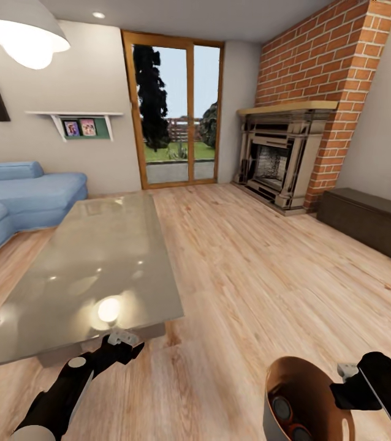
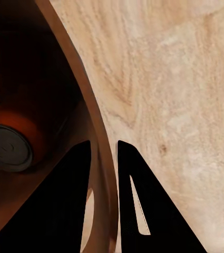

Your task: Put the three can of soda from the living room inside the tash can in the kitchen.

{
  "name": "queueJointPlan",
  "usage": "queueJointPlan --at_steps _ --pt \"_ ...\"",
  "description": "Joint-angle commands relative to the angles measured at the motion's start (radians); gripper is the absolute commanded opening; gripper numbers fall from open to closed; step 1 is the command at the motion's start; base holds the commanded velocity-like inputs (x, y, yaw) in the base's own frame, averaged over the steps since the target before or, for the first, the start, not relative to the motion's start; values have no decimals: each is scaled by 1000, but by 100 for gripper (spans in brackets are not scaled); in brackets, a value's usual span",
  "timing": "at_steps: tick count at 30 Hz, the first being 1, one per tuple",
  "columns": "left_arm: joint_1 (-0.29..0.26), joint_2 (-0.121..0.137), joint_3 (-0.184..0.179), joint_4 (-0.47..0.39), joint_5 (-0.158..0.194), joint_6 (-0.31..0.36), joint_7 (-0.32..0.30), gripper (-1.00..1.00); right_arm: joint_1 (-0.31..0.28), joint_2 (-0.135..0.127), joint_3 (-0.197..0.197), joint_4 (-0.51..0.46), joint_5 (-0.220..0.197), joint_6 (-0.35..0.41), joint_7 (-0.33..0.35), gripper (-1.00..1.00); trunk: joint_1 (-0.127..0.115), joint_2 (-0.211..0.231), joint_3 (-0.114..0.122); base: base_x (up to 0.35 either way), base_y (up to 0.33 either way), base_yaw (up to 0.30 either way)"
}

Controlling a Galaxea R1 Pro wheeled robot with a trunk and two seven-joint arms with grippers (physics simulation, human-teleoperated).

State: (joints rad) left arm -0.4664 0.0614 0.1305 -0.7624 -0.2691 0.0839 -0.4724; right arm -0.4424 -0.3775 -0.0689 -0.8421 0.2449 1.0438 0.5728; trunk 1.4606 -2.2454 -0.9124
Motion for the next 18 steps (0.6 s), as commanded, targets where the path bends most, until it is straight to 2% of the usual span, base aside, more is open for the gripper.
queueJointPlan --at_steps 1,10,18 --pt "0 0 0 0 0 0 0 100 -1 0 0 0 -14 3 2 -100 0 0 1 261 -167 -246" --pt "0 0 0 0 -2 0 5 100 -1 -1 -2 0 -14 3 2 -100 0 0 5 249 -218 -246" --pt "0 0 0 0 -2 0 8 100 -1 -1 -14 0 -14 3 2 -100 0 0 9 166 -288 -246"
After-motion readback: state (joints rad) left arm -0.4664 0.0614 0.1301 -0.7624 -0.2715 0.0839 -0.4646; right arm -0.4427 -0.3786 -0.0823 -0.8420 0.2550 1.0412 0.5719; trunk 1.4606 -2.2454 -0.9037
